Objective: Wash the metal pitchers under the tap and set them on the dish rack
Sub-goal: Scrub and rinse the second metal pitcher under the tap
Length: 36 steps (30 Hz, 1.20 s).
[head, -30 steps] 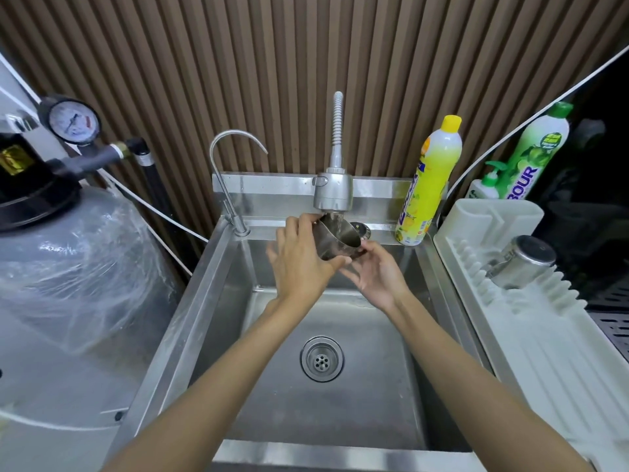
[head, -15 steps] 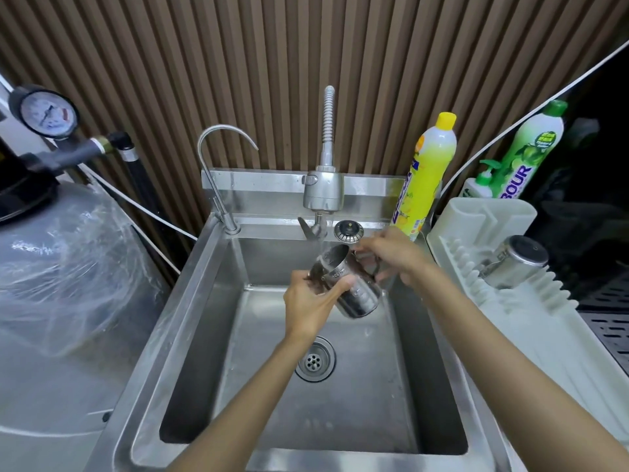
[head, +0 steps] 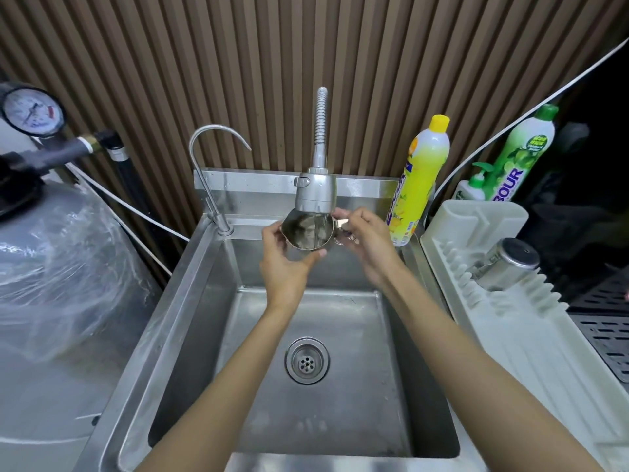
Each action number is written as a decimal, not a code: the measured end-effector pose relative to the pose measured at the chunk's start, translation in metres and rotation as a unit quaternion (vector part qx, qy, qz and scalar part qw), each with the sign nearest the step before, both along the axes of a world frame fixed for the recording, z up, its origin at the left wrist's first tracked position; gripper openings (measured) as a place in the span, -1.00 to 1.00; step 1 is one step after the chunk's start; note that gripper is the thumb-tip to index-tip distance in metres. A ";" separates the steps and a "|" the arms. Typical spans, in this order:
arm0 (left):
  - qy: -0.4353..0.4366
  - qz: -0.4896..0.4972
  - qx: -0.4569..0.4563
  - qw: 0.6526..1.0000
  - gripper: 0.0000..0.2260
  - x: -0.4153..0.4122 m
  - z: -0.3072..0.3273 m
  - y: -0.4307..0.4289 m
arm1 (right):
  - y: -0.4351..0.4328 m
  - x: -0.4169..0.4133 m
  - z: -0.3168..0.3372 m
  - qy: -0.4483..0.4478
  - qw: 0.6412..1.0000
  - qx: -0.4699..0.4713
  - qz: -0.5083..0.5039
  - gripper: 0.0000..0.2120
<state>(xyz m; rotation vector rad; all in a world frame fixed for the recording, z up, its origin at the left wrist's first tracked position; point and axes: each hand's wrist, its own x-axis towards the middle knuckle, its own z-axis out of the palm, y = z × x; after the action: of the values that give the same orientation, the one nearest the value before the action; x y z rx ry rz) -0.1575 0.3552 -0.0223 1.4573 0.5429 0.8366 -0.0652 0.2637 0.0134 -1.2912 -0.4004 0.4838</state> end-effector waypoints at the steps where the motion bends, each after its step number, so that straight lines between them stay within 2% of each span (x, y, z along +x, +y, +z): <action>1: 0.012 0.001 0.057 0.998 -0.38 -0.003 0.005 0.003 | 0.002 0.000 -0.009 0.061 0.996 0.056 0.017 -0.69; 4: 0.041 -0.013 0.201 0.979 -0.37 -0.012 0.014 0.012 | 0.011 -0.004 -0.029 0.212 0.961 0.174 0.041 -0.72; 7: 0.061 -0.041 0.259 0.963 -0.34 -0.020 0.011 0.020 | 0.016 -0.014 -0.047 0.290 0.930 0.221 0.051 -0.86; 8: 0.067 -0.052 0.271 0.959 -0.33 -0.022 0.009 0.023 | 0.016 -0.018 -0.050 0.297 0.926 0.227 0.053 -0.90; 10: 0.101 -0.052 0.310 0.944 -0.34 -0.026 0.008 0.023 | 0.013 -0.022 -0.056 0.310 0.925 0.216 0.050 -0.81; 13: 0.154 -0.019 0.344 0.926 -0.32 -0.031 0.011 0.018 | 0.002 -0.029 -0.057 0.294 0.944 0.141 0.055 -0.96; 15: 0.180 -0.009 0.316 0.932 -0.32 -0.034 0.011 0.012 | -0.008 -0.028 -0.054 0.262 0.961 0.066 0.060 -0.85; 19: 0.225 -0.012 0.228 0.947 -0.47 -0.036 0.005 0.002 | -0.022 -0.021 -0.035 0.171 0.977 -0.122 0.043 -0.87; 24: 0.212 -0.082 0.026 0.973 -0.49 -0.032 -0.009 -0.010 | -0.029 -0.010 0.000 0.046 0.966 -0.255 -0.014 -0.91; 27: 0.162 -0.148 -0.077 0.973 -0.40 -0.024 -0.012 -0.009 | -0.024 -0.005 0.012 -0.108 0.932 -0.339 -0.071 -0.78; 29: 0.108 -0.167 -0.146 0.969 -0.46 -0.018 -0.011 -0.008 | -0.019 -0.008 0.017 -0.178 0.919 -0.338 -0.092 -0.73; 30: 0.084 -0.166 -0.163 0.969 -0.49 -0.013 -0.009 -0.007 | -0.017 -0.009 0.016 -0.187 0.927 -0.309 -0.098 -0.74; 32: 0.054 -0.147 -0.156 0.975 -0.50 -0.006 -0.004 -0.006 | -0.012 -0.012 0.017 -0.163 0.955 -0.221 -0.112 -0.74; 36: 0.036 -0.082 -0.063 0.994 -0.44 -0.003 0.001 0.002 | -0.008 -0.012 0.011 -0.059 0.988 -0.102 -0.096 -0.72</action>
<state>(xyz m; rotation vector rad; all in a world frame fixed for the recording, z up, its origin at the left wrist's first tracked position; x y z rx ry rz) -0.1602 0.3572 -0.0209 1.3990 0.5124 0.6124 -0.0774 0.2560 0.0240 -1.5457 -0.3262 0.2911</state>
